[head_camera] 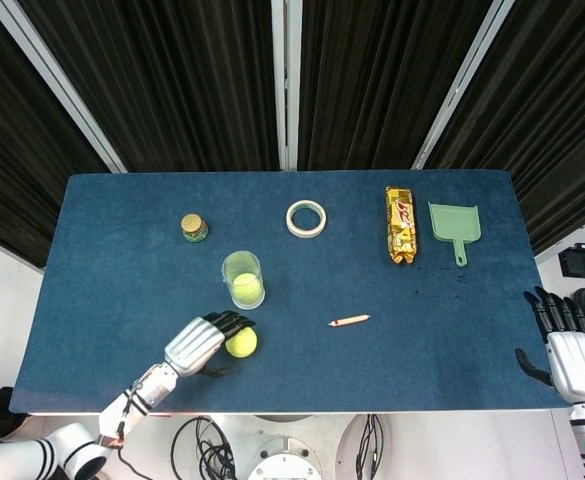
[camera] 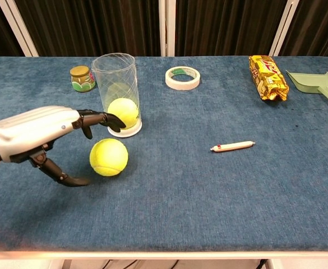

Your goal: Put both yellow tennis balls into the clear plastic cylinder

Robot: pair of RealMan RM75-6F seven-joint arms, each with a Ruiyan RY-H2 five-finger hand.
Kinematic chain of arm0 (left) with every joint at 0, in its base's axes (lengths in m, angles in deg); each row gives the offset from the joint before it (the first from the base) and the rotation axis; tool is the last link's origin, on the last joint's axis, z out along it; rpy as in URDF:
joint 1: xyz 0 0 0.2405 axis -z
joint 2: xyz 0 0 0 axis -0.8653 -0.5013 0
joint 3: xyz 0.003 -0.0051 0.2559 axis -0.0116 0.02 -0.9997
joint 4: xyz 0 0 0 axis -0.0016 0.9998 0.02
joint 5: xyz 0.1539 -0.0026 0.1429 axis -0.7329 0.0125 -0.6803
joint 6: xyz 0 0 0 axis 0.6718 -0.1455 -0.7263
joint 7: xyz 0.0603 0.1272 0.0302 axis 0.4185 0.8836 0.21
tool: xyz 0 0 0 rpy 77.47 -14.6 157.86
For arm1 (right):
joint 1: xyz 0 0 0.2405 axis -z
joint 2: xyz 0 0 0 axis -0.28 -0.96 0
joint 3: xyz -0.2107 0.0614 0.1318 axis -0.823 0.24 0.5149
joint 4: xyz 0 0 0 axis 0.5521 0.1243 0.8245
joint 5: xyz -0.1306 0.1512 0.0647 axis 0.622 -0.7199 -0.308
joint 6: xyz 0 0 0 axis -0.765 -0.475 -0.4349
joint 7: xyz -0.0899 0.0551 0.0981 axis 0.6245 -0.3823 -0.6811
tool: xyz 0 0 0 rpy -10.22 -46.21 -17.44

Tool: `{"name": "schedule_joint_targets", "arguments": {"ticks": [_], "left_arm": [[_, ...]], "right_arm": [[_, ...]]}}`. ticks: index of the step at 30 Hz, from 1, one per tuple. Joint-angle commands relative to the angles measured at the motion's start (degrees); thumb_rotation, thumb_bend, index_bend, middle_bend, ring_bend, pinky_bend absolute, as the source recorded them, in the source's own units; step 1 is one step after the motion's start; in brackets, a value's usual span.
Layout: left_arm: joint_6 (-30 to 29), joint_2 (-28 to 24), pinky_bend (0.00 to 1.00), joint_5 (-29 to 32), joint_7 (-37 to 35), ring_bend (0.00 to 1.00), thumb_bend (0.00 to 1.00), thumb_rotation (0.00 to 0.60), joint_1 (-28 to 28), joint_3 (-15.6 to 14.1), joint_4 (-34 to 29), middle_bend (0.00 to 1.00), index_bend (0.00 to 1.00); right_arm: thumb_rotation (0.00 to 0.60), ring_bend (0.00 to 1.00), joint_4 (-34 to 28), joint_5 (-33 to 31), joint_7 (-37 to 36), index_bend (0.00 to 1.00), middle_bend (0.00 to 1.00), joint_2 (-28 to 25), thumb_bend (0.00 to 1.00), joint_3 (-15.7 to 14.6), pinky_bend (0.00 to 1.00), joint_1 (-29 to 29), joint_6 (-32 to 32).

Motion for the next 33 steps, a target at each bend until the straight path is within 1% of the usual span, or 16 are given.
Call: {"name": "schedule_joint_targets", "arguments": {"ticks": [1, 3, 5, 7, 10, 13, 15, 16, 19, 22, 26, 29, 31, 33], "left_arm": [[0.7, 1.0, 0.32, 0.4, -0.2, 0.13, 0.15, 0.600, 0.4, 0.2, 1.1, 0.16, 0.16], [0.9, 1.7, 0.32, 0.6, -0.2, 0.13, 0.15, 0.600, 0.6, 0.4, 1.8, 0.16, 0.18], [0.8, 2.4, 0.33, 0.6, 0.2, 0.13, 0.16, 0.600, 0.6, 0.6, 2.5, 0.17, 0.21], [0.7, 3.1, 0.35, 0.4, 0.1, 0.14, 0.16, 0.600, 0.8, 0.8, 3.4, 0.18, 0.25], [-0.1, 4.3, 0.43, -0.1, -0.2, 0.20, 0.18, 0.600, 0.8, 1.0, 5.1, 0.23, 0.31], [-0.6, 5.6, 0.54, 0.0, -0.1, 0.27, 0.19, 0.600, 0.7, 1.1, 7.2, 0.29, 0.42], [-0.6, 6.3, 0.61, 0.4, -0.5, 0.31, 0.19, 0.600, 0.5, 1.3, 8.5, 0.31, 0.47], [-0.7, 6.6, 0.63, 0.5, -0.9, 0.33, 0.19, 0.600, 0.5, 1.4, 9.1, 0.33, 0.48], [-2.0, 7.6, 0.74, 0.2, -1.7, 0.44, 0.21, 0.600, 0.2, 1.4, 11.3, 0.42, 0.50], [-3.8, 8.2, 0.81, -0.5, -2.6, 0.52, 0.25, 0.600, -0.1, 1.5, 12.5, 0.50, 0.52], [-6.6, 7.7, 0.82, -1.8, -3.2, 0.56, 0.28, 0.600, -0.4, 1.7, 11.9, 0.53, 0.54], [-9.0, 6.3, 0.82, -2.8, -3.2, 0.57, 0.28, 0.600, -0.5, 2.1, 9.7, 0.54, 0.54], [-11.2, 4.6, 0.83, -3.6, -2.3, 0.57, 0.28, 0.600, -0.6, 3.0, 7.2, 0.54, 0.55], [-13.7, 2.4, 0.83, -4.1, -0.8, 0.57, 0.28, 0.600, -0.5, 4.8, 4.0, 0.54, 0.55]], "right_arm": [[0.600, 0.00, 0.1, 0.1, -0.2, 0.00, 0.00, 0.0, 0.27, 0.0, 0.00, 0.0, -0.1], [0.600, 0.00, 0.1, 0.1, -0.3, 0.00, 0.00, 0.0, 0.27, 0.0, 0.00, 0.0, -0.1], [0.600, 0.00, 0.1, 0.1, -0.3, 0.00, 0.00, 0.0, 0.27, 0.0, 0.00, 0.0, -0.1], [0.600, 0.00, 0.0, 0.1, -0.2, 0.00, 0.00, 0.0, 0.27, 0.0, 0.00, 0.0, 0.0], [0.600, 0.00, -0.2, 0.2, 0.0, 0.00, 0.00, -0.2, 0.27, 0.0, 0.00, -0.1, 0.0], [0.600, 0.00, -0.6, 0.4, 0.2, 0.00, 0.00, -0.4, 0.27, 0.2, 0.00, 0.1, -0.7], [0.600, 0.00, -0.9, 0.4, 0.4, 0.00, 0.00, -0.6, 0.27, 0.2, 0.00, 0.1, -0.8], [0.600, 0.00, -0.9, 0.4, 0.5, 0.00, 0.00, -0.6, 0.27, 0.2, 0.00, 0.1, -0.8], [0.600, 0.00, -0.9, 0.3, 0.8, 0.00, 0.00, -0.5, 0.27, 0.0, 0.00, 0.1, -0.5], [0.600, 0.00, -0.7, 0.1, 0.9, 0.00, 0.00, -0.3, 0.27, 0.0, 0.00, 0.0, -0.1], [0.600, 0.00, -0.6, 0.2, 0.7, 0.00, 0.00, -0.3, 0.27, 0.0, 0.00, 0.0, -0.2], [0.600, 0.00, -0.6, 0.2, 0.5, 0.00, 0.00, -0.3, 0.27, 0.0, 0.00, 0.0, -0.3], [0.600, 0.00, -0.5, 0.1, 0.5, 0.00, 0.00, -0.3, 0.27, 0.0, 0.00, 0.0, -0.2], [0.600, 0.00, -0.4, 0.0, 0.5, 0.00, 0.00, -0.2, 0.27, -0.1, 0.00, 0.0, -0.1]]}}
